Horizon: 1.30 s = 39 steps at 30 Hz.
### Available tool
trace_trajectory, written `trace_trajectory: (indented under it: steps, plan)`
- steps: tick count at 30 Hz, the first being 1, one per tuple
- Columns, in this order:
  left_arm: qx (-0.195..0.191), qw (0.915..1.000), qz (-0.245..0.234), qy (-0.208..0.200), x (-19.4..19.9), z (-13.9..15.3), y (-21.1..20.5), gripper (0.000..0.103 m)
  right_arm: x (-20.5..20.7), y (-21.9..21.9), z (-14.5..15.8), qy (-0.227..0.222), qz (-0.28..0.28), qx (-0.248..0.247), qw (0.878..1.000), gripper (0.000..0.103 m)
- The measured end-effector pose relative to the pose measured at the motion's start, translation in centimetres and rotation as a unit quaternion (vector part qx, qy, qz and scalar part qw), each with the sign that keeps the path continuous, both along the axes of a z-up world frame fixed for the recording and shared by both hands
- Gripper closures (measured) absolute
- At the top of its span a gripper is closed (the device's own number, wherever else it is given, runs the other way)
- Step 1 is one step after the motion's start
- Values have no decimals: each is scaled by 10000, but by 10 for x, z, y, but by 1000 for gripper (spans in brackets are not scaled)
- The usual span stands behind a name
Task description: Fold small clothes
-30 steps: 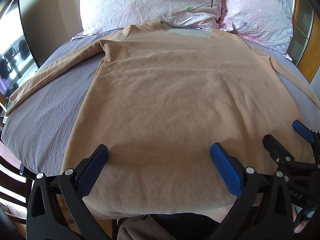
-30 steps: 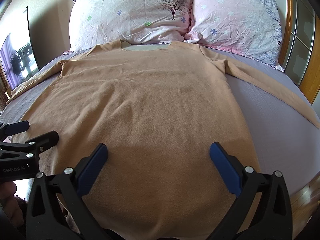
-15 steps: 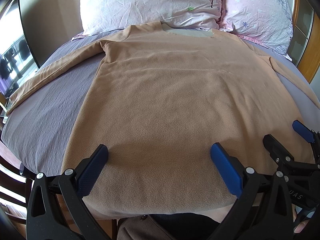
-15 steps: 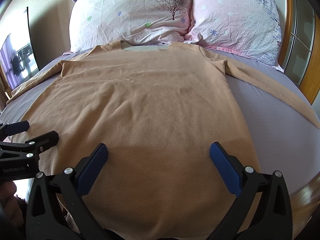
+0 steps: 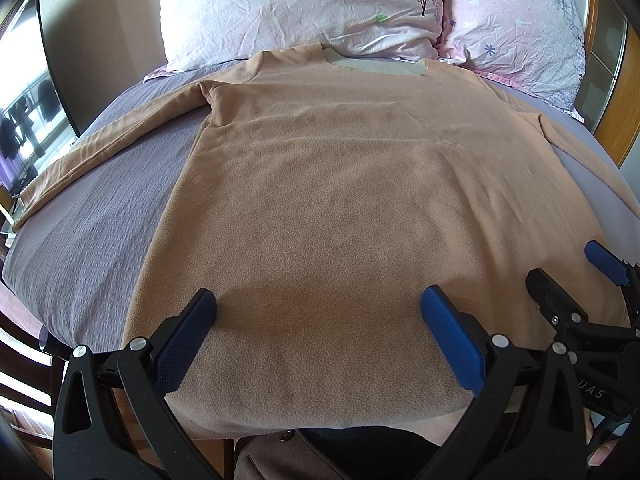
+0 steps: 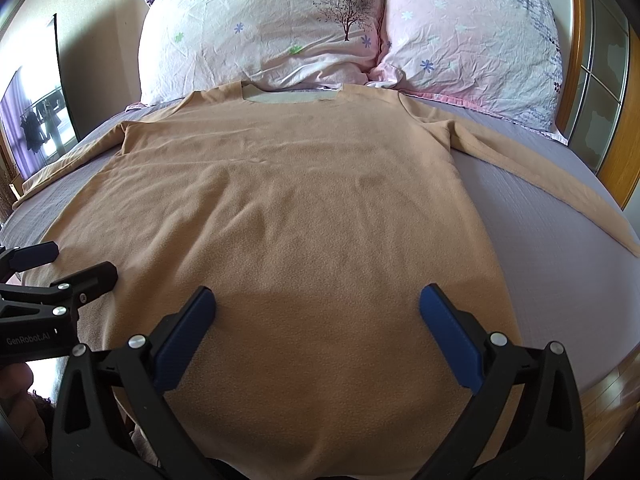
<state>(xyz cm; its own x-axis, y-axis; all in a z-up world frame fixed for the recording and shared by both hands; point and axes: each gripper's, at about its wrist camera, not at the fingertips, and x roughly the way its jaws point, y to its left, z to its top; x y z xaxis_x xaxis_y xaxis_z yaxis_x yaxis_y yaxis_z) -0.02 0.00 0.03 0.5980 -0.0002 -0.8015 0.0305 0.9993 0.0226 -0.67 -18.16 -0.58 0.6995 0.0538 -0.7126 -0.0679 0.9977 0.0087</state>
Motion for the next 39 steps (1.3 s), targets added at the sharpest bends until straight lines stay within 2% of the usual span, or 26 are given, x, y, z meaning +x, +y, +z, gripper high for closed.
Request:
trace_trajectory:
  steps: [20,23,26,28,30,32,33,34,36,37,39]
  plan:
    - [6,10000,-14,-20,1,0,0,1,1,1,-2,-56,-8,-2,10000,2]
    - [18,10000,-34,-64,1,0,-2,1,-1,-4,-1,-128,168,60,9998,2]
    - [32,9998,-72,-181,-3,2,-2,1,2,-41,14,-341,201,712,9967,2]
    - [36,9997,-107,-195,-1,3,-2,1,5,-93,33,-584,-446,1125,9909,2]
    - [32,9997,-148,-172,-2,2,0,1,10,-150,46,-647,-1285,1385,9799,2]
    - [-1,9996,-238,-164,2,2,0,1,14,-216,53,-612,-2195,1805,9568,11]
    - [-32,9994,-296,-203,4,3,1,1,17,-254,53,-462,-2790,1974,9386,25]
    - [-88,9990,-352,-260,5,3,2,1,19,-278,51,-345,-3154,2075,9254,35]
    - [-405,9971,-484,-435,9,7,8,1,21,-320,44,-208,-3705,2338,8987,40]
    - [-597,9953,-541,-531,10,10,12,1,22,-343,38,-133,-4006,2536,8804,41]
    - [-1116,9880,-682,-823,13,17,22,1,23,-372,27,-20,-4358,2880,8527,45]
